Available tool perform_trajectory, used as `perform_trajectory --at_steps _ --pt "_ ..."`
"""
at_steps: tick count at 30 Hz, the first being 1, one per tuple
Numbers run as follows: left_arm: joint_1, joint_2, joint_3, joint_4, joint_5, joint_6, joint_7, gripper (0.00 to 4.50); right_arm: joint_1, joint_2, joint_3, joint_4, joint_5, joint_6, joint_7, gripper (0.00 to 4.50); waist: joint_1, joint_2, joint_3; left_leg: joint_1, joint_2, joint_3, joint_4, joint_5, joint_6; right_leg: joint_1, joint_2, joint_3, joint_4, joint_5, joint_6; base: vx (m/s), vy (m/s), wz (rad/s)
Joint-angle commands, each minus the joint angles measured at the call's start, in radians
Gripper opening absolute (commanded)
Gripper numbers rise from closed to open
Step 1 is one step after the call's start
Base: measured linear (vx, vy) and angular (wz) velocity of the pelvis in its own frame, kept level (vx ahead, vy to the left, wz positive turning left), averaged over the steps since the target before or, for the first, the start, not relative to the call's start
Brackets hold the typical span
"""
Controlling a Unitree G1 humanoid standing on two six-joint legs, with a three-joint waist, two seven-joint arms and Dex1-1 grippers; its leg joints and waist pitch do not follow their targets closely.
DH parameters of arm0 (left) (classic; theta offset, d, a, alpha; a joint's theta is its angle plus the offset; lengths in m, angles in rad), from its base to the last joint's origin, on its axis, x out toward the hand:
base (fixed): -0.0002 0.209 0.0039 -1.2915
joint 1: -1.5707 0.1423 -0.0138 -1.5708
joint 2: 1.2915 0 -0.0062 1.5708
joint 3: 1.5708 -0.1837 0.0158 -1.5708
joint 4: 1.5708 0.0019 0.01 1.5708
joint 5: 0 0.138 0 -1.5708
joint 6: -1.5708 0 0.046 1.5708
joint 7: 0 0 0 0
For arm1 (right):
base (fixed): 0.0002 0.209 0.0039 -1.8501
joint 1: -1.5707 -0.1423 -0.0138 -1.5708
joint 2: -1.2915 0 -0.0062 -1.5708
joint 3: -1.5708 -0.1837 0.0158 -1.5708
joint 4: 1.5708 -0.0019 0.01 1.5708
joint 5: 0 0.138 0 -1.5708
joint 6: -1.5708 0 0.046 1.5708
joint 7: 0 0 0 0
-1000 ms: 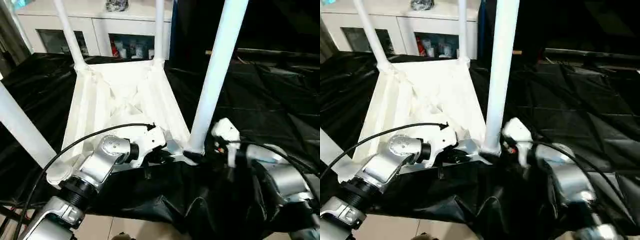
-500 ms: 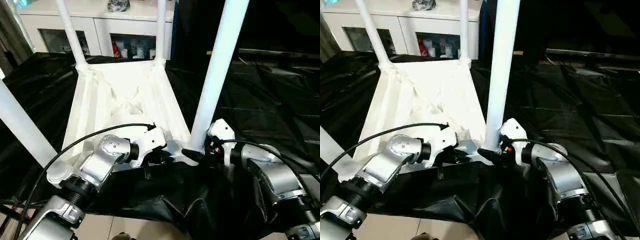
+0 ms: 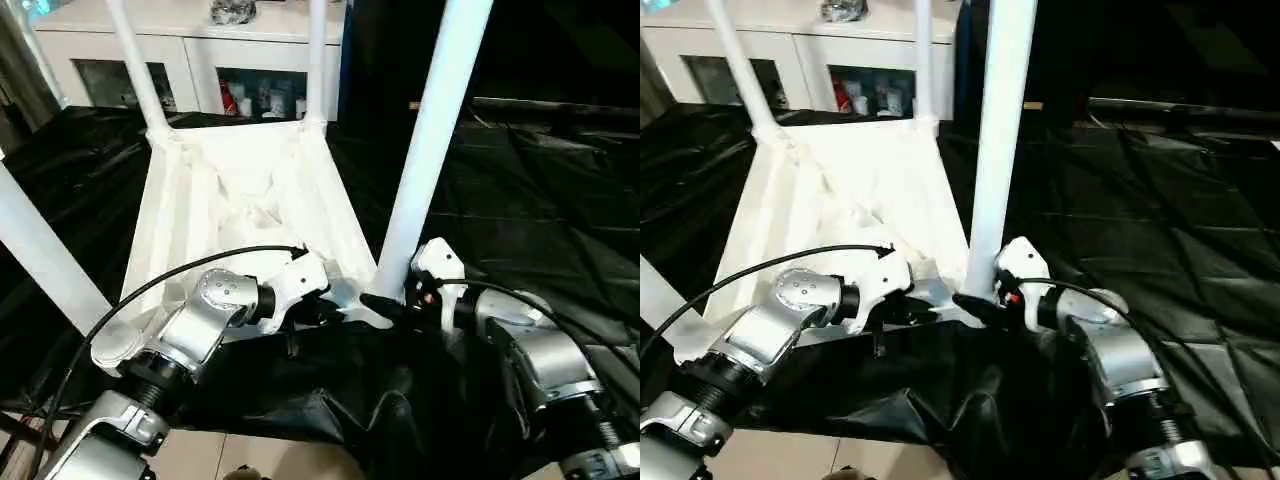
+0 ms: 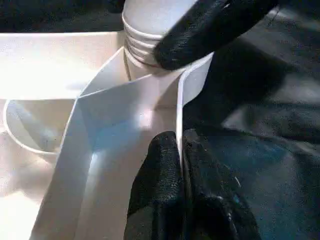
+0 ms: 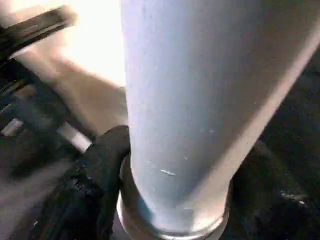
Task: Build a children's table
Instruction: Rotate leg to tighten
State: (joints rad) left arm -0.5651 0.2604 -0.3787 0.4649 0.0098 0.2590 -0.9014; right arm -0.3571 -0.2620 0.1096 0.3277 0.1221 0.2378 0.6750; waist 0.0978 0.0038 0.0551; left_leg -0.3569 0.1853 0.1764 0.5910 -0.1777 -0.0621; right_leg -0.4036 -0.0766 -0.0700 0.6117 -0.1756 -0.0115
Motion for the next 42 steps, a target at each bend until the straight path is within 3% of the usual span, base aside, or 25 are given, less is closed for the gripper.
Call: perform_trajectory --at_steps 1,4,5,6,9,11,13,16,23,25,27,28,29,31,33,38,42 --pt "-0.042 -0.065 0.052 0.021 -0.018 -0.005 0.104 0.00 -0.015 0.050 -0.013 0.061 -0.021 0.039 -0.142 2.70 0.004 -0.011 -0.058 0.002 0.033 -0.020 -0.077 -0.288 -0.005 0.040 -0.073 0.042 -0.104 -0.474 -0.114 0.000 0.000 0.00" --pt "-0.083 -0.123 0.065 0.077 -0.006 -0.004 0.185 0.00 -0.029 0.106 -0.005 0.103 -0.068 0.037 -0.263 2.70 0.000 -0.013 -0.061 0.001 0.030 -0.019 -0.076 -0.271 -0.004 0.042 -0.073 0.044 -0.104 -0.449 -0.109 0.000 0.000 0.00" --pt "-0.095 -0.139 0.067 0.093 -0.003 -0.003 0.205 0.00 -0.036 0.123 0.000 0.116 -0.084 0.034 -0.294 2.70 0.003 -0.002 -0.062 0.003 0.031 -0.021 -0.076 -0.270 -0.004 0.041 -0.074 0.045 -0.101 -0.436 -0.114 0.000 0.000 0.00" --pt "-0.102 -0.148 0.069 0.103 -0.001 -0.003 0.217 0.00 -0.040 0.134 0.004 0.124 -0.094 0.032 -0.314 2.70 0.000 -0.007 -0.064 0.000 0.032 -0.019 -0.076 -0.257 -0.001 0.042 -0.072 0.046 -0.099 -0.392 -0.123 0.000 0.000 0.00" --pt "-0.143 -0.221 0.070 0.164 0.009 -0.015 0.283 0.00 -0.088 0.205 0.030 0.182 -0.098 0.016 -0.341 2.70 0.000 -0.008 -0.066 -0.001 0.028 -0.016 -0.074 -0.241 0.007 0.046 -0.070 0.046 -0.094 -0.336 -0.143 0.000 0.000 0.00" --pt "-0.150 -0.240 0.067 0.178 0.008 -0.029 0.286 0.00 -0.097 0.213 0.041 0.192 -0.111 -0.006 -0.334 3.26 0.003 -0.008 -0.065 -0.002 0.029 -0.016 -0.073 -0.236 0.015 0.051 -0.072 0.046 -0.094 -0.326 -0.148 0.000 0.000 0.00" --pt "-0.149 -0.248 0.066 0.182 0.010 -0.064 0.264 0.00 -0.101 0.226 0.008 0.189 -0.065 0.010 -0.307 3.40 0.005 -0.008 -0.066 -0.002 0.030 -0.016 -0.074 -0.231 0.025 0.051 -0.073 0.047 -0.094 -0.326 -0.145 0.000 0.000 0.00" --pt "-0.128 -0.216 0.055 0.149 -0.003 -0.089 0.198 0.00 -0.093 0.176 0.042 0.159 -0.083 -0.010 -0.239 3.75 0.007 -0.009 -0.065 -0.003 0.033 -0.017 -0.076 -0.234 0.032 0.052 -0.073 0.046 -0.093 -0.321 -0.147 0.000 0.000 0.00" --pt "-0.073 -0.133 0.049 0.081 -0.025 -0.145 0.041 0.00 -0.070 0.036 0.065 0.100 -0.082 -0.066 -0.049 3.75 0.012 -0.014 -0.062 -0.005 0.037 -0.016 -0.075 -0.238 0.047 0.052 -0.077 0.048 -0.097 -0.364 -0.137 0.000 0.000 0.00" --pt "-0.027 -0.075 0.039 0.011 -0.053 -0.160 -0.077 0.00 -0.052 -0.044 0.065 0.061 -0.069 -0.091 0.076 3.75 0.015 -0.014 -0.064 -0.001 0.040 -0.016 -0.075 -0.244 0.048 0.051 -0.079 0.048 -0.095 -0.367 -0.141 0.000 0.000 0.00" --pt "-0.019 -0.066 0.037 -0.001 -0.058 -0.158 -0.096 0.00 -0.049 -0.056 0.064 0.054 -0.064 -0.093 0.095 3.75 0.016 -0.012 -0.061 -0.004 0.042 -0.017 -0.077 -0.244 0.053 0.049 -0.077 0.049 -0.093 -0.355 -0.147 0.000 0.000 0.00" --pt "0.011 -0.018 0.032 -0.061 -0.089 -0.149 -0.184 0.00 -0.033 -0.116 0.072 0.018 -0.037 -0.099 0.200 3.75 0.020 -0.012 -0.062 0.001 0.045 -0.017 -0.078 -0.260 0.050 0.046 -0.077 0.049 -0.093 -0.354 -0.156 0.000 0.000 0.00" --pt "0.018 -0.008 0.032 -0.076 -0.099 -0.143 -0.203 0.00 -0.029 -0.130 0.074 0.010 -0.031 -0.099 0.223 3.75 0.023 -0.011 -0.062 0.000 0.047 -0.018 -0.078 -0.259 0.050 0.049 -0.079 0.050 -0.090 -0.346 -0.158 0.000 0.000 0.00" --pt "0.028 0.008 0.035 -0.100 -0.116 -0.135 -0.231 0.00 -0.024 -0.153 0.077 0.002 -0.023 -0.098 0.260 3.75 0.023 -0.012 -0.063 0.005 0.048 -0.013 -0.077 -0.255 0.053 0.041 -0.072 0.051 -0.088 -0.309 -0.176 0.000 0.000 0.00" --pt "0.035 0.022 0.038 -0.115 -0.126 -0.127 -0.249 0.00 -0.022 -0.167 0.075 -0.001 -0.013 -0.097 0.287 3.75 0.029 -0.011 -0.063 0.000 0.047 -0.014 -0.076 -0.241 0.054 0.045 -0.075 0.050 -0.083 -0.289 -0.187 0.000 0.000 0.00" --pt "0.058 0.068 0.047 -0.152 -0.135 -0.111 -0.305 0.00 -0.026 -0.187 0.064 -0.005 0.024 -0.086 0.349 3.75 0.043 -0.013 -0.065 -0.002 0.047 -0.013 -0.073 -0.215 0.056 0.045 -0.076 0.050 -0.081 -0.290 -0.181 0.000 0.000 0.00" --pt "0.068 0.081 0.051 -0.167 -0.139 -0.101 -0.322 0.00 -0.021 -0.188 0.065 -0.017 0.040 -0.080 0.374 3.42 0.046 -0.014 -0.065 -0.003 0.046 -0.012 -0.072 -0.205 0.055 0.044 -0.074 0.049 -0.078 -0.271 -0.184 0.000 0.000 0.00"
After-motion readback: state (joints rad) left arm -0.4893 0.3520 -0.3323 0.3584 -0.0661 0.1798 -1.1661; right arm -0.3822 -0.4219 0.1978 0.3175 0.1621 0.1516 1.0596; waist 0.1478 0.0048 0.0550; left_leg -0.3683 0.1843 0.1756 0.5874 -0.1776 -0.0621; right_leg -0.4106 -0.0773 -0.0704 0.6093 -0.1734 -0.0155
